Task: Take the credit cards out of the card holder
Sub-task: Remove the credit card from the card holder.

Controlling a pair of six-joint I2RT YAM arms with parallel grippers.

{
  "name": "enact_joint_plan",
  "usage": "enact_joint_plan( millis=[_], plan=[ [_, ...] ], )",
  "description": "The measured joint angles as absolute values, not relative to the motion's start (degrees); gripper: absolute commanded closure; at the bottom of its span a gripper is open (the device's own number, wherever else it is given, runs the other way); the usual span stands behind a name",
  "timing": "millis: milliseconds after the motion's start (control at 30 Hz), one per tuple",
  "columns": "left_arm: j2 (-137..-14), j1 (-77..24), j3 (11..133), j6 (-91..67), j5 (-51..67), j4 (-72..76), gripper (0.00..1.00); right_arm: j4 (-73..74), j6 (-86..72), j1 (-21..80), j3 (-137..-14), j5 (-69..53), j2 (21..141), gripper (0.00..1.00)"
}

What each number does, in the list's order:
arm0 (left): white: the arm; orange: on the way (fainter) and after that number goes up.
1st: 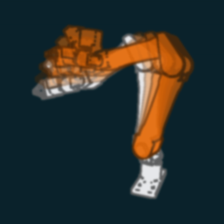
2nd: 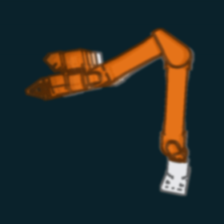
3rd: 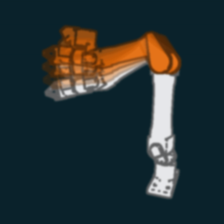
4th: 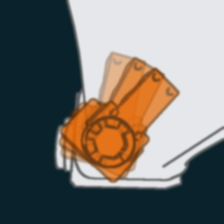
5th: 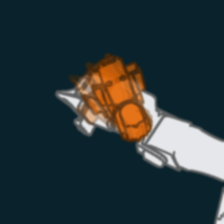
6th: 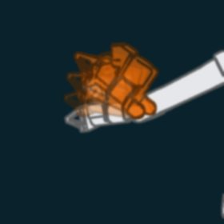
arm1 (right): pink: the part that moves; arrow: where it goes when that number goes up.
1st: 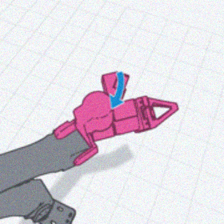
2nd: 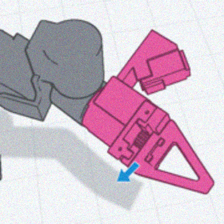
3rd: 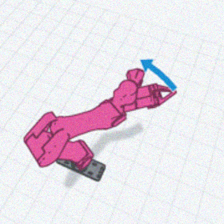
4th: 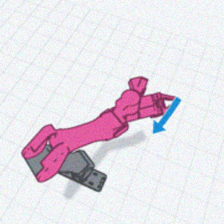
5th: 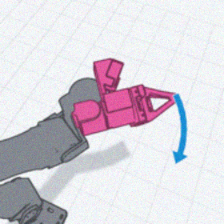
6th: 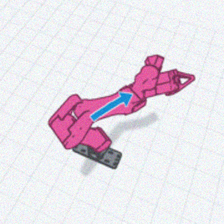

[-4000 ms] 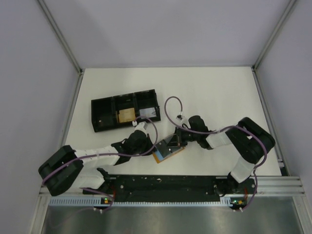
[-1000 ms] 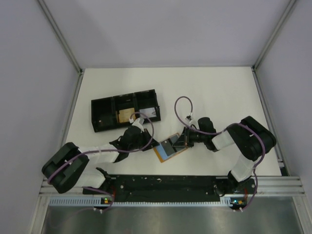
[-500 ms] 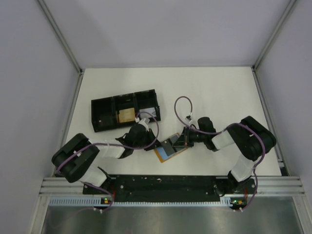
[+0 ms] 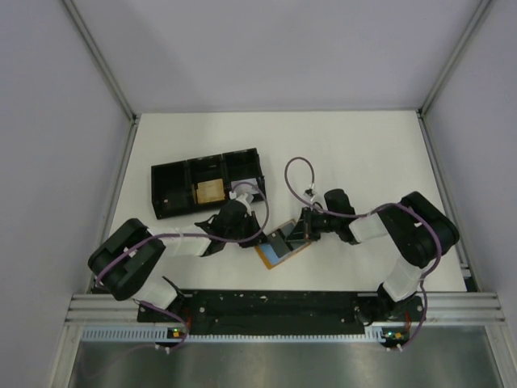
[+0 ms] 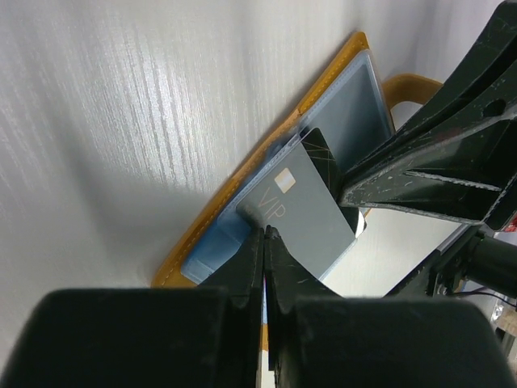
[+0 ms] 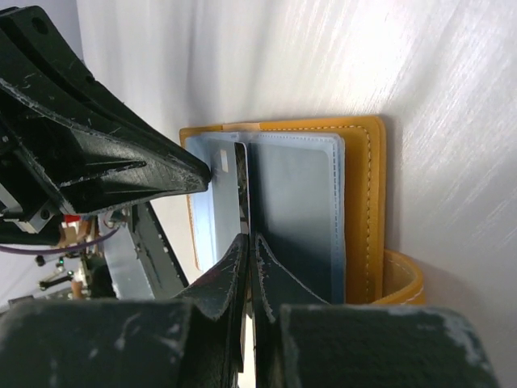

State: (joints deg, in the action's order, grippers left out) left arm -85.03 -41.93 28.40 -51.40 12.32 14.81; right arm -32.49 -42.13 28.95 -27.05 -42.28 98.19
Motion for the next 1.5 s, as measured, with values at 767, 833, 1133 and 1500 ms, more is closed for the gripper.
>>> enact_joint_plan(
  millis=[767,833,1133,1500],
  plan=[
    [-84.7,-42.9,31.1,-46.5,11.1,9.1,1.00,-15.5,-30.1,28.9,-35.8,-41.7,96.7,0.82],
    [-84.6,-42.9,31.1,-46.5,11.1,8.9,1.00,-15.9,-30.2,28.9,-35.8,-42.4,97.2,0.85],
    [-84.5,-42.9,31.1,-46.5,11.0,8.8,1.00,-17.3,-30.8,28.9,-35.7,-44.5,98.4,1.00],
    [-84.0,-42.9,30.3,-46.5,11.0,9.3,1.00,-12.2,-29.0,25.3,-36.5,-41.8,95.0,1.00]
  ],
)
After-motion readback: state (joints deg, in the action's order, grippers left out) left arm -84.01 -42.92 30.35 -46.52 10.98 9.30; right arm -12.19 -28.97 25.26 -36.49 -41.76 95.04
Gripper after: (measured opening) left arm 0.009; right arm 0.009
